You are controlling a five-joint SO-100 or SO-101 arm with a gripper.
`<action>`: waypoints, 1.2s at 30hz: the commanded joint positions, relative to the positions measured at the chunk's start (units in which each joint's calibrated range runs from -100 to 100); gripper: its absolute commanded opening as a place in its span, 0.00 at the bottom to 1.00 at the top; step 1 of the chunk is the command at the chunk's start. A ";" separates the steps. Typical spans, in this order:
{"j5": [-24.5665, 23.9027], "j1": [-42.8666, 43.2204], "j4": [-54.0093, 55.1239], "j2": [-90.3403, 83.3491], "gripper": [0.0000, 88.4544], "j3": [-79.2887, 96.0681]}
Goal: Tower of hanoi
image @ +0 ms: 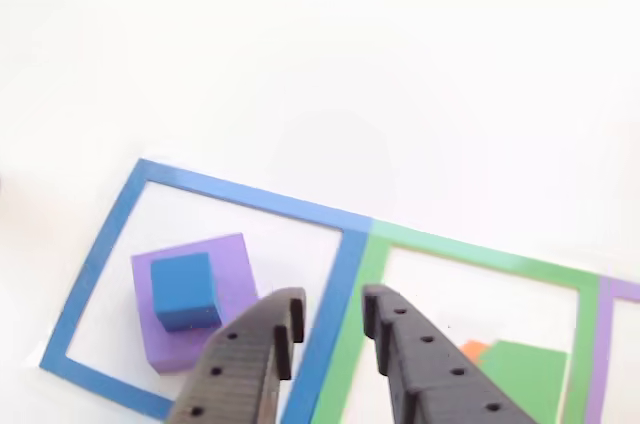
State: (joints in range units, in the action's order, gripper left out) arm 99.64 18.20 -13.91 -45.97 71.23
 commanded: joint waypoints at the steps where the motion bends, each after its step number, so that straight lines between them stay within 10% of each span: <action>1: 0.36 -5.64 -21.96 -9.86 0.00 -9.14; 18: 0.36 -22.42 -75.24 -14.95 0.00 -55.59; 36: 0.36 -33.92 -77.67 -16.00 0.13 -54.77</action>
State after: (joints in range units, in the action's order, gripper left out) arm 100.00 -15.27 -95.57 -61.50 11.73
